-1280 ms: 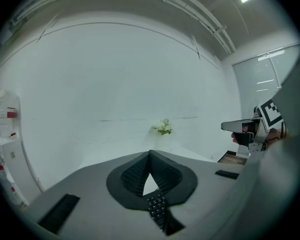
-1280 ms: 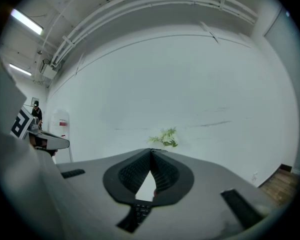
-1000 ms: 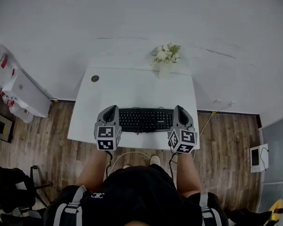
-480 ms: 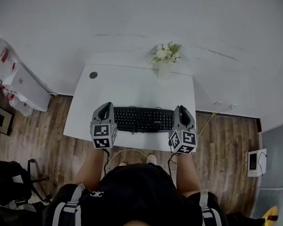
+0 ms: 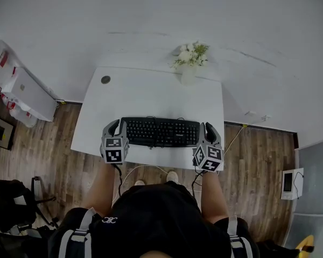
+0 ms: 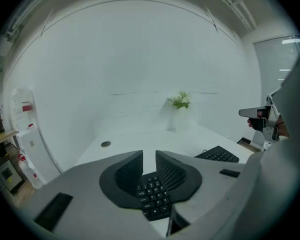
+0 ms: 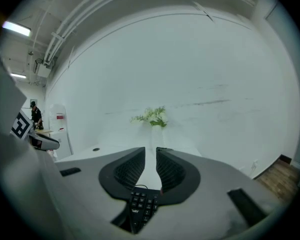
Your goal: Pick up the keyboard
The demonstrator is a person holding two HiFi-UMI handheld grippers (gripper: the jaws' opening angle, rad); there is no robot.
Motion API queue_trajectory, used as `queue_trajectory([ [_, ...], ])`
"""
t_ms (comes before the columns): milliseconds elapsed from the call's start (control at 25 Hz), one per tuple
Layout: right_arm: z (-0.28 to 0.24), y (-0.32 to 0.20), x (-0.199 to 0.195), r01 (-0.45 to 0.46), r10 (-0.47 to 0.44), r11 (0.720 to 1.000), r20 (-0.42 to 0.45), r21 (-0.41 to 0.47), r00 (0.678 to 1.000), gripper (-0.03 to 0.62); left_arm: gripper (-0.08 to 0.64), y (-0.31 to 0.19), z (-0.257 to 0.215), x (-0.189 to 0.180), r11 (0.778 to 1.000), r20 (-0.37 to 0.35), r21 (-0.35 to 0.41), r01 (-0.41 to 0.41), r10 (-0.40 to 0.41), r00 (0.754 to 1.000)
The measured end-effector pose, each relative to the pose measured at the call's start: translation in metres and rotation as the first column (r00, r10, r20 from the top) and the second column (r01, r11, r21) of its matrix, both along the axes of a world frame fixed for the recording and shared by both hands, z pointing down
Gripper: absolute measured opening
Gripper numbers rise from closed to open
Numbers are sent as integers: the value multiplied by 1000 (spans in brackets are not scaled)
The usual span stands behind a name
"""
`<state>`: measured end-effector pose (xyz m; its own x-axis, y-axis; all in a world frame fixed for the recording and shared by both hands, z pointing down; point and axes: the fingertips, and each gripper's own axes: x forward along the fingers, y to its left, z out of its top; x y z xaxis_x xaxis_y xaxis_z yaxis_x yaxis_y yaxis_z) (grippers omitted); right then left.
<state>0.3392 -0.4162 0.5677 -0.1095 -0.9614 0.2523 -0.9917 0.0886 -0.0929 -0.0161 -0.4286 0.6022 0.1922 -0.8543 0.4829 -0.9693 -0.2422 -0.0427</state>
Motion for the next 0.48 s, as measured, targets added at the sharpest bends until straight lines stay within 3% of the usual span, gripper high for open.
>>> queue_trajectory([
  [240,55,-1,10,-23,22,992,-15,-122,1000,77,94,3,48,-8,992,36,-123,9,-4,999],
  [480,104,0,21,-31,26,971,-21,-239,999,98,94,-2,93,-21,981,29,-191,28,-23,999],
])
